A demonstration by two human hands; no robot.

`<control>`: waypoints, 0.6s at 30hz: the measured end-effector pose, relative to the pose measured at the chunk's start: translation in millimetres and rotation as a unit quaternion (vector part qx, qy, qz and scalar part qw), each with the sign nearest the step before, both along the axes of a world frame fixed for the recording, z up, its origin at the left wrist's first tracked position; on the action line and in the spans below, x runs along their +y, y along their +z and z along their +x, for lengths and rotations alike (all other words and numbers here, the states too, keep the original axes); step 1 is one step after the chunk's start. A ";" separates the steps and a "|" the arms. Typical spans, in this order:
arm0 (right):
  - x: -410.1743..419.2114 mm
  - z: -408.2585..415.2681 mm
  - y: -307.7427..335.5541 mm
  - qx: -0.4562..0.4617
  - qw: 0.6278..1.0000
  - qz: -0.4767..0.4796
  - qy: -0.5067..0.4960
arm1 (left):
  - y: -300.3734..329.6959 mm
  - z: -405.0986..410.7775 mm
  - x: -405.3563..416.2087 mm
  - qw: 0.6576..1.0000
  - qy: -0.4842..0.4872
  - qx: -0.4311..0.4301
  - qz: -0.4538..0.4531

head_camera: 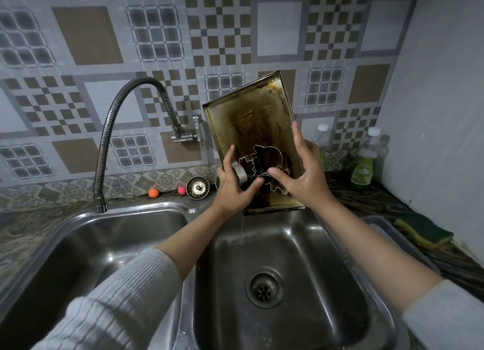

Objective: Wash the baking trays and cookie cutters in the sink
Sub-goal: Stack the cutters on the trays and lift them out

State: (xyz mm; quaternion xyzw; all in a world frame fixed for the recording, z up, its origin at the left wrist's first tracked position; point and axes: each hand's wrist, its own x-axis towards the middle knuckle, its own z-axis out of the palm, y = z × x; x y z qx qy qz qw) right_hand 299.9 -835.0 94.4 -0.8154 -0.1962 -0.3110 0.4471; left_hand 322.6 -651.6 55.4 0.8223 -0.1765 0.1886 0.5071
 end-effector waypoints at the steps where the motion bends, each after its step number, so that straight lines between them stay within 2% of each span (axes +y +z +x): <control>1: -0.5 -0.5 4.9 -0.003 1.000 -0.001 0.003 | 3.2 -0.8 -1.2 1.000 0.001 -0.002 -0.004; 7: -3.2 -7.3 27.2 -0.026 0.999 -0.042 -0.011 | 13.5 -3.3 -8.1 0.999 -0.004 -0.021 -0.030; 18: -0.6 -14.1 35.6 -0.029 0.998 -0.058 -0.006 | 14.5 -5.1 -9.3 0.998 -0.002 -0.035 -0.046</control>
